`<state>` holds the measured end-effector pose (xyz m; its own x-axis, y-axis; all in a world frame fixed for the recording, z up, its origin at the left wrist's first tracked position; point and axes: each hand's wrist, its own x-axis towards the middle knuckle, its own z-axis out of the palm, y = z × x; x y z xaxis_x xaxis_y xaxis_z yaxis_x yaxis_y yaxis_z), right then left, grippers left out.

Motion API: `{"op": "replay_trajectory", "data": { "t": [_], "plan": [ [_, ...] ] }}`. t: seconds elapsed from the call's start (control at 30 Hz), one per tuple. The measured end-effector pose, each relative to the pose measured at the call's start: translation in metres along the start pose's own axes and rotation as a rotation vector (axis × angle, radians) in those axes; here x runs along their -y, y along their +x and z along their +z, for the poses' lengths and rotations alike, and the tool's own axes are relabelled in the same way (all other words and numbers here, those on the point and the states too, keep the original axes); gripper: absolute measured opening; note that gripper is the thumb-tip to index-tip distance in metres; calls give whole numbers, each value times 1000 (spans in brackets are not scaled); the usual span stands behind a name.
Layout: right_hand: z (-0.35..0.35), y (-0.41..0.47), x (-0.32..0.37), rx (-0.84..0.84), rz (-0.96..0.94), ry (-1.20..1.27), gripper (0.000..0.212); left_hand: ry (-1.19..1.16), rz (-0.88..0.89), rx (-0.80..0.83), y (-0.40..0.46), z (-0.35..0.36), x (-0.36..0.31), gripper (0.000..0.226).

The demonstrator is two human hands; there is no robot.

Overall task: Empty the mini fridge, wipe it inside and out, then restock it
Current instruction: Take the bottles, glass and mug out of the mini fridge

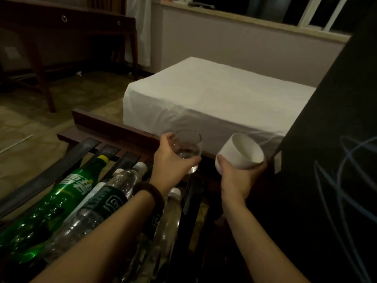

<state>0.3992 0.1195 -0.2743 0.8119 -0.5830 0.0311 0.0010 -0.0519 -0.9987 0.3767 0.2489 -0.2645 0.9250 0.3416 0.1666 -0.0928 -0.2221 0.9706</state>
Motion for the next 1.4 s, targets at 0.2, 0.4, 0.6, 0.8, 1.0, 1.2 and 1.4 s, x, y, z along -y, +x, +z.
{"op": "replay_trajectory", "data": {
  "t": [0.2,0.4,0.6,0.8,1.0,1.2,1.4],
  "plan": [
    [4,15,-13,-47,-71,105,102,143,50,34,21,21,-8,79],
    [7,16,-44,53,-98,-73,106,266,-96,124,26,41,12,68],
    [15,8,-63,177,-74,-202,114,375,-105,89,30,40,24,70],
    [15,7,-63,215,-110,-250,112,455,-150,144,36,42,27,84],
    [8,4,-59,280,-76,-295,110,495,-146,201,27,43,21,106],
    [-3,0,-58,197,-127,-283,102,511,-82,192,22,31,8,101],
    [-7,2,-55,244,-13,-281,113,490,-60,117,11,25,9,87]
  ]
}}
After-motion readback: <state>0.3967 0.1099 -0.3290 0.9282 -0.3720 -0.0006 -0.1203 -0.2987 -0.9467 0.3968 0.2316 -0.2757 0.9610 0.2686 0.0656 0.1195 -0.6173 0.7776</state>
